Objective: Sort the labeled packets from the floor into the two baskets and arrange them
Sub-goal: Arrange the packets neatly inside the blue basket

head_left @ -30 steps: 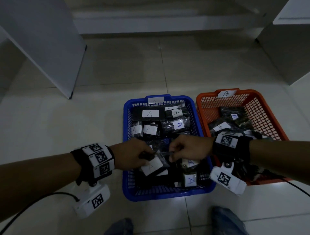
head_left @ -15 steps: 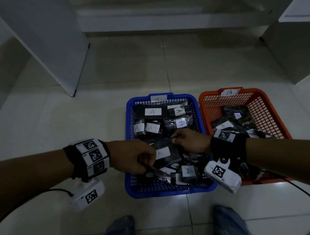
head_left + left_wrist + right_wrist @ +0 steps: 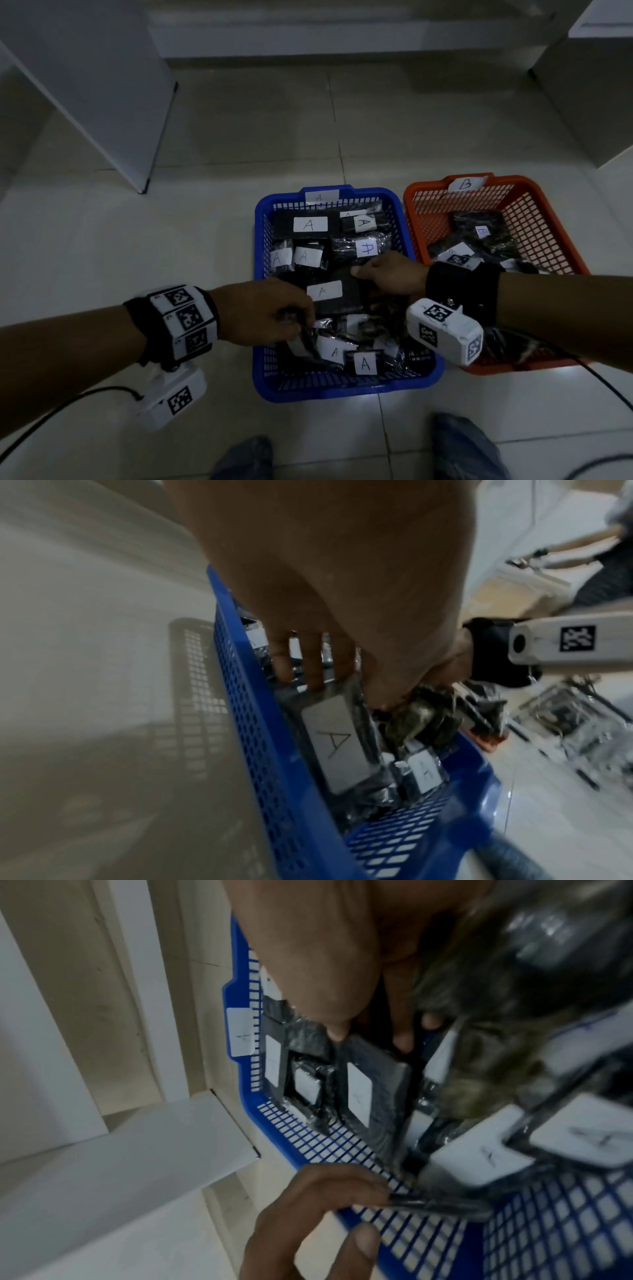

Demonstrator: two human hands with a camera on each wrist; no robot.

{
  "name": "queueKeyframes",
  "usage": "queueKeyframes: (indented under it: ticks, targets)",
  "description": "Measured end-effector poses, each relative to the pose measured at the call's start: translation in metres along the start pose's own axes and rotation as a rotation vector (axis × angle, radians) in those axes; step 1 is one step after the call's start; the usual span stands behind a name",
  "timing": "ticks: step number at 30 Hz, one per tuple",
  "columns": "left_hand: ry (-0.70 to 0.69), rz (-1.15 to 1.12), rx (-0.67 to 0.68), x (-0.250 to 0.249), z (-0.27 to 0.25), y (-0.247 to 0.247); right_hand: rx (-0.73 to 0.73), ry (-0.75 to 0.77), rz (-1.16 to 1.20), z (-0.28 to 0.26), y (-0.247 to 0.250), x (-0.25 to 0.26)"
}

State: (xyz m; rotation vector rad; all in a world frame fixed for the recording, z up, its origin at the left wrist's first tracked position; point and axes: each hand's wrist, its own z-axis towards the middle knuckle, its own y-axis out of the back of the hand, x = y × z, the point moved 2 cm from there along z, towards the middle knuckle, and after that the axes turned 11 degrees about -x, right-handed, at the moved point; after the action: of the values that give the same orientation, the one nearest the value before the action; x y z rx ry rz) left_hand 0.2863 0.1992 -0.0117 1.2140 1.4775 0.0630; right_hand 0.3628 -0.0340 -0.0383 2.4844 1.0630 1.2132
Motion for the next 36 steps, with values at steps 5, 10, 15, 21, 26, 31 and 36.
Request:
queueKeyframes:
  ticks: [5,10,15,21,26,31,36]
  targets:
    - [0.046,0.172,0.124,0.005,0.009,-0.008,0.042,0.152,-0.199,-0.001,-0.001,-0.001]
    - [-0.001,0.347,0.189,0.001,0.014,-0.014,0.093,0.322,-0.543,-0.011,-0.007,0.002]
    - [-0.097,0.433,0.157,0.009,0.012,-0.023,0.164,0.301,-0.617,-0.009,-0.006,0.002]
    - [-0.076,0.407,0.138,0.016,0.013,-0.026,0.294,0.205,-0.528,-0.010,0.002,0.009]
    - [-0.048,0.415,0.128,0.012,0.016,-0.022,0.220,0.077,-0.219,-0.003,-0.004,-0.001]
    - [-0.139,0.399,0.082,0.020,0.014,-0.028,0.182,0.199,-0.352,-0.002,0.000,0.000]
    - [-0.179,0.414,0.051,0.026,0.012,-0.031,0.352,0.221,-0.476,-0.011,-0.004,0.002]
